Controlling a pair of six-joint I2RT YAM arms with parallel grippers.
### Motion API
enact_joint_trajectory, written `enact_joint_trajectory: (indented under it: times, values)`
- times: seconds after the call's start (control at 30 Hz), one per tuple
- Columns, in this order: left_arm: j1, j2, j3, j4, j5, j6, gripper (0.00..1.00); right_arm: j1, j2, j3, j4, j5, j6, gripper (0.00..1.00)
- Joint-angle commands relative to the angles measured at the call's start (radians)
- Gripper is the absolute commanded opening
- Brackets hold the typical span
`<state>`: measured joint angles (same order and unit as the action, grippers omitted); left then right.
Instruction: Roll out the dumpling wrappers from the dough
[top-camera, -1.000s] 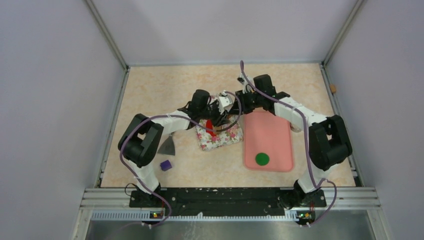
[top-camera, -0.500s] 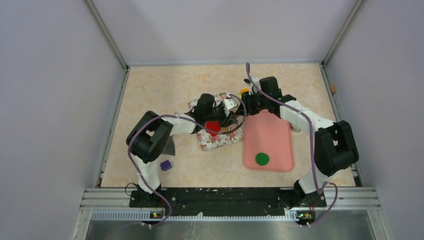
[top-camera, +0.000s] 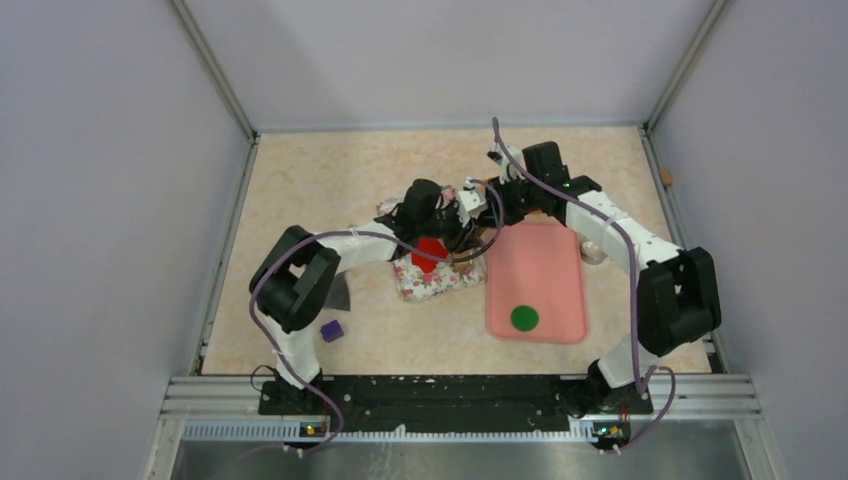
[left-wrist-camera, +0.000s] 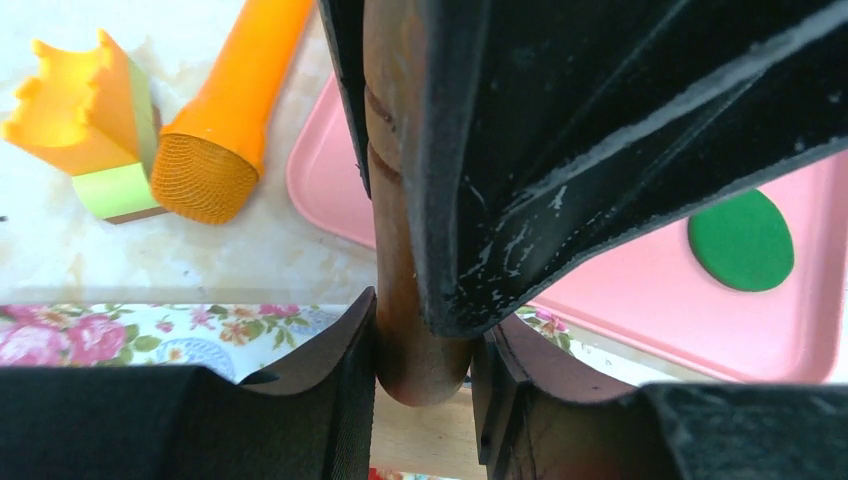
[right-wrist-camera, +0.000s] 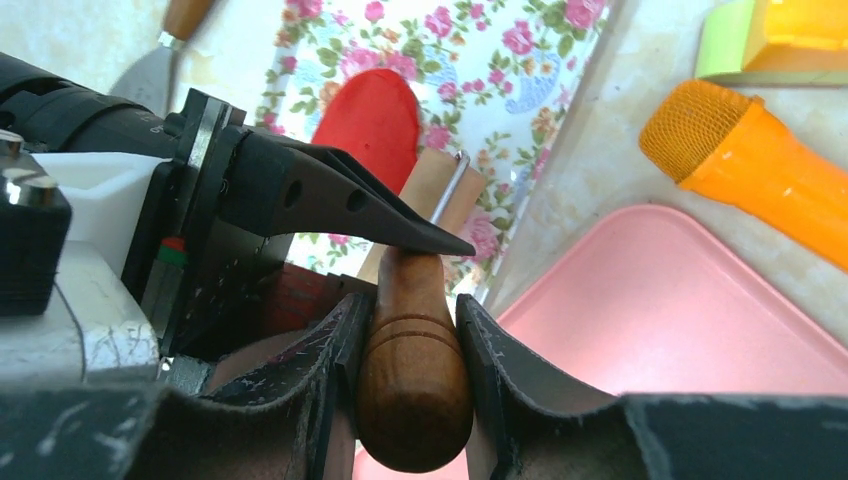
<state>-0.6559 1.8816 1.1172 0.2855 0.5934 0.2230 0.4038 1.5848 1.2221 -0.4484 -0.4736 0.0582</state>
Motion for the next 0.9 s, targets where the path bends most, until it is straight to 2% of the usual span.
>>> enact_joint_trajectory:
  times: [0.0,0.3,0.47,0.67,0.87]
  values:
    - [0.027,-0.121,0.046,-0.074,-0.120,-0.029,0.00,0.031,-0.070,0.096,-0.072,-0.156,0.050,0.00]
    - [0.082,-0.255,-0.106,-0.124,-0.200,0.010,0.00,0.120,-0.009,0.090,0.019,-0.206,0.074,0.00]
    - [0.107,-0.285,-0.198,-0.091,-0.235,0.033,0.00,0.160,0.049,0.084,0.076,-0.210,0.054,0.00]
    - [0.089,-0.215,-0.270,0.026,-0.259,0.039,0.00,0.176,0.071,-0.026,0.127,-0.111,-0.042,0.00]
    - [0.042,-0.109,-0.324,0.143,-0.256,0.040,0.00,0.175,0.053,-0.125,0.077,0.017,-0.155,0.00]
